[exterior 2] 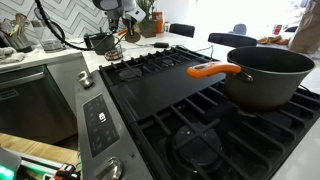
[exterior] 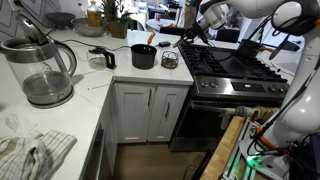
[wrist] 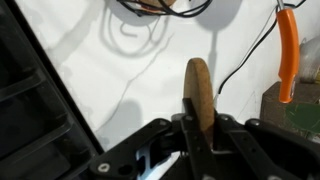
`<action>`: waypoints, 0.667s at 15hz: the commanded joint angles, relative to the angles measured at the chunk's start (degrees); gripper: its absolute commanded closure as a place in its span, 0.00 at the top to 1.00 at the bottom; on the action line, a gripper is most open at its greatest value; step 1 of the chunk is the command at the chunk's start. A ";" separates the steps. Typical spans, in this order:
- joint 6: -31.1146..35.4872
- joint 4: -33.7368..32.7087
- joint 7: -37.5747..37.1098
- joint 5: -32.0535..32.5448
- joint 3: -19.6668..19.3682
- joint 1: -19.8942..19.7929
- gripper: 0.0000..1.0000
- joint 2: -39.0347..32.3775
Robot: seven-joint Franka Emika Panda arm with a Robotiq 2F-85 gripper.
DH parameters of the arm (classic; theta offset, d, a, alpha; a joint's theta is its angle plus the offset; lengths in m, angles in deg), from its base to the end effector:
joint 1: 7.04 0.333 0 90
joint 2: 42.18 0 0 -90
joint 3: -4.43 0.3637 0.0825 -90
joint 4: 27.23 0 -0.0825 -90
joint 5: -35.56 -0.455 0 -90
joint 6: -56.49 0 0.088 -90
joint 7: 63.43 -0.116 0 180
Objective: Pick up one brown coaster from the coaster holder and put it on the kitchen counter
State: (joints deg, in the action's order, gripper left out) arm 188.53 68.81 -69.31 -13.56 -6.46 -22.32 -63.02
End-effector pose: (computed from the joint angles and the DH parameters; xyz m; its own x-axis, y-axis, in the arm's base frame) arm 0.7056 -0.3058 0.4339 0.4961 -0.8678 0.0291 -0.6596 -0.3985 -0.6372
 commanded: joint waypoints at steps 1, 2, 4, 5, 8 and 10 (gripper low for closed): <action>-0.94 -9.46 0.45 -5.13 2.18 -2.96 0.03 -8.43; -0.63 -11.24 0.29 -5.80 2.51 -3.22 0.03 -10.12; -0.73 -14.90 0.41 -8.20 3.62 -4.23 0.03 -13.38; -1.09 -16.66 0.47 -9.17 4.23 -4.65 0.03 -14.93; -2.04 -20.96 0.88 -11.45 6.06 -5.42 0.03 -18.94; -2.90 -23.11 0.54 -11.85 6.79 -5.68 0.03 -21.06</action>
State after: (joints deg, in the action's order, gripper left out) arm 188.31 51.56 -69.27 -23.40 -1.57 -26.09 -79.24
